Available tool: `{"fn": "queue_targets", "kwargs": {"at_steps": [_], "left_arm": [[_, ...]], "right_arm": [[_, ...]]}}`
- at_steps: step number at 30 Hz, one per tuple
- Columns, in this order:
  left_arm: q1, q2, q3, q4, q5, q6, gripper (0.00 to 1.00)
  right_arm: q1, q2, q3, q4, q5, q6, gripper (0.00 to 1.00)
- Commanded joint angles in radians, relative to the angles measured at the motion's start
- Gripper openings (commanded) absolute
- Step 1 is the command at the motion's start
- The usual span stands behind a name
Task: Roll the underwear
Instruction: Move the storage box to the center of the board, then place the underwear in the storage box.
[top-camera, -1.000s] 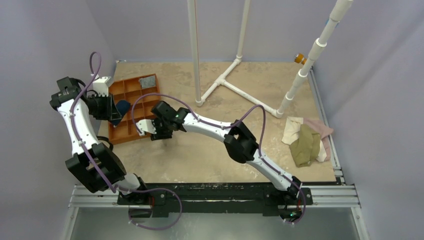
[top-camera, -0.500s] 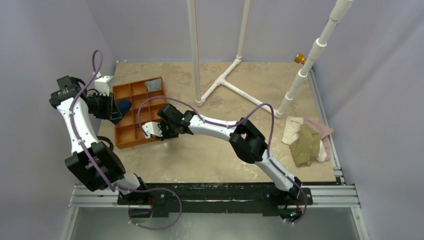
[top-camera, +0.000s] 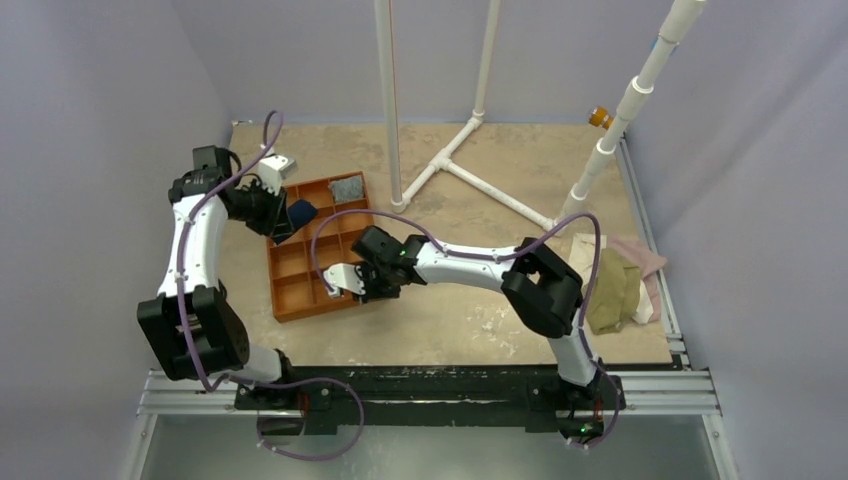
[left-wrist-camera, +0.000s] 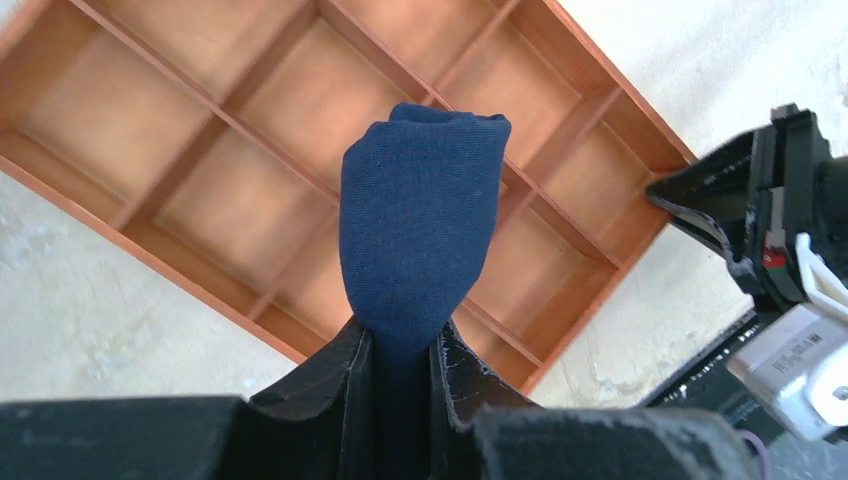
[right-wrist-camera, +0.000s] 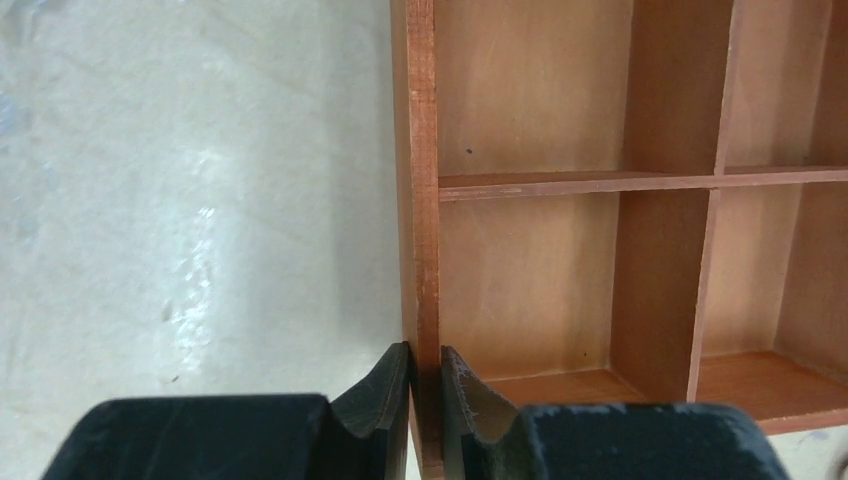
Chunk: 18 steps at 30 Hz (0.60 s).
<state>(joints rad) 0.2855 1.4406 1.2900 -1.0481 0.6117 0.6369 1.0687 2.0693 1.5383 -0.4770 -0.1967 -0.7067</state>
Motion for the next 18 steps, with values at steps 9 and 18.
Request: {"fn": "queue_targets", "kwargs": {"at_steps": [9, 18], "left_arm": [[-0.197, 0.124, 0.108, 0.229, -0.043, -0.043, 0.00], [-0.206, 0.305, 0.273, 0.218, -0.151, 0.094, 0.00]], "right_arm": [[0.000, -0.152, -0.102, -0.005, -0.008, 0.046, 0.42], [-0.023, -0.268, -0.111, -0.053, 0.024, 0.061, 0.54]]}}
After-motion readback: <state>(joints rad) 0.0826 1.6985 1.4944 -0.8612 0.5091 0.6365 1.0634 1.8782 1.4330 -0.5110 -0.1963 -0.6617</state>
